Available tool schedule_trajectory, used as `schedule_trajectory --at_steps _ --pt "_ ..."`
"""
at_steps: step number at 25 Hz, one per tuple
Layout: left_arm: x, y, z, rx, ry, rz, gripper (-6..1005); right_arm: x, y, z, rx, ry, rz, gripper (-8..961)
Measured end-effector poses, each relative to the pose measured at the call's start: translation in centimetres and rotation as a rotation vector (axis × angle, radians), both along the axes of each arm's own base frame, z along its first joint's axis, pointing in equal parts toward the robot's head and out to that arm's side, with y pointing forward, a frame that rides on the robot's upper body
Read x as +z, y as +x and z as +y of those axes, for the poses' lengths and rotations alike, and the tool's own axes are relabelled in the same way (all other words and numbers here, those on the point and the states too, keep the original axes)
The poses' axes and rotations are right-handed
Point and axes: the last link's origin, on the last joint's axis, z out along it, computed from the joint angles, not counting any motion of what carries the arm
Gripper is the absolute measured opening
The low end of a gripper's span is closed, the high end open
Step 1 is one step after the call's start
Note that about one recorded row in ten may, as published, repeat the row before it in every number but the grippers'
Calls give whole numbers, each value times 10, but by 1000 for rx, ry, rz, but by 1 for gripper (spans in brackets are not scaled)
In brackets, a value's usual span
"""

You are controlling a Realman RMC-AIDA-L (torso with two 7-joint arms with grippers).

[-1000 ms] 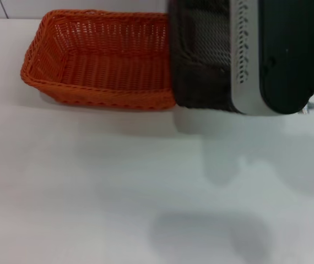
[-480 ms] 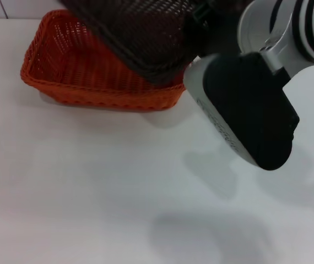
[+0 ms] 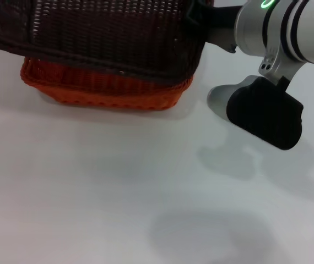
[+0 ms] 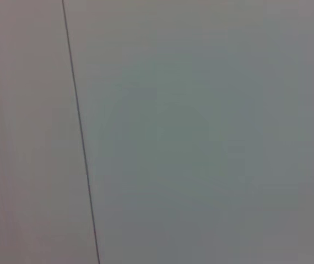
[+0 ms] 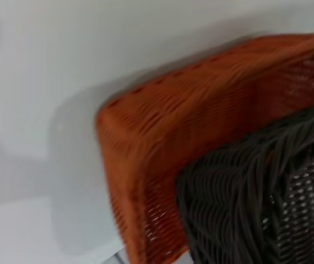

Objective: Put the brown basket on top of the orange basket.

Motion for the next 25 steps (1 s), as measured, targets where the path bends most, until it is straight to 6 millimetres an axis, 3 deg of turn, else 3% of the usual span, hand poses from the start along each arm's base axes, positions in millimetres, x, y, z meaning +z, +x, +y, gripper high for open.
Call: schedule_trajectory --at_steps 8,16,21,25 --pt "-6 -1 1 11 -19 -15 800 -7 22 29 -50 41 27 156" --pt "-8 2 9 12 -35 -26 800 -19 28 25 -141 35 111 159" --pt "-11 5 17 14 -54 -28 800 -21 27 18 -173 27 134 349" --pt "-12 6 21 17 -71 -28 800 -13 19 -5 -229 9 178 593"
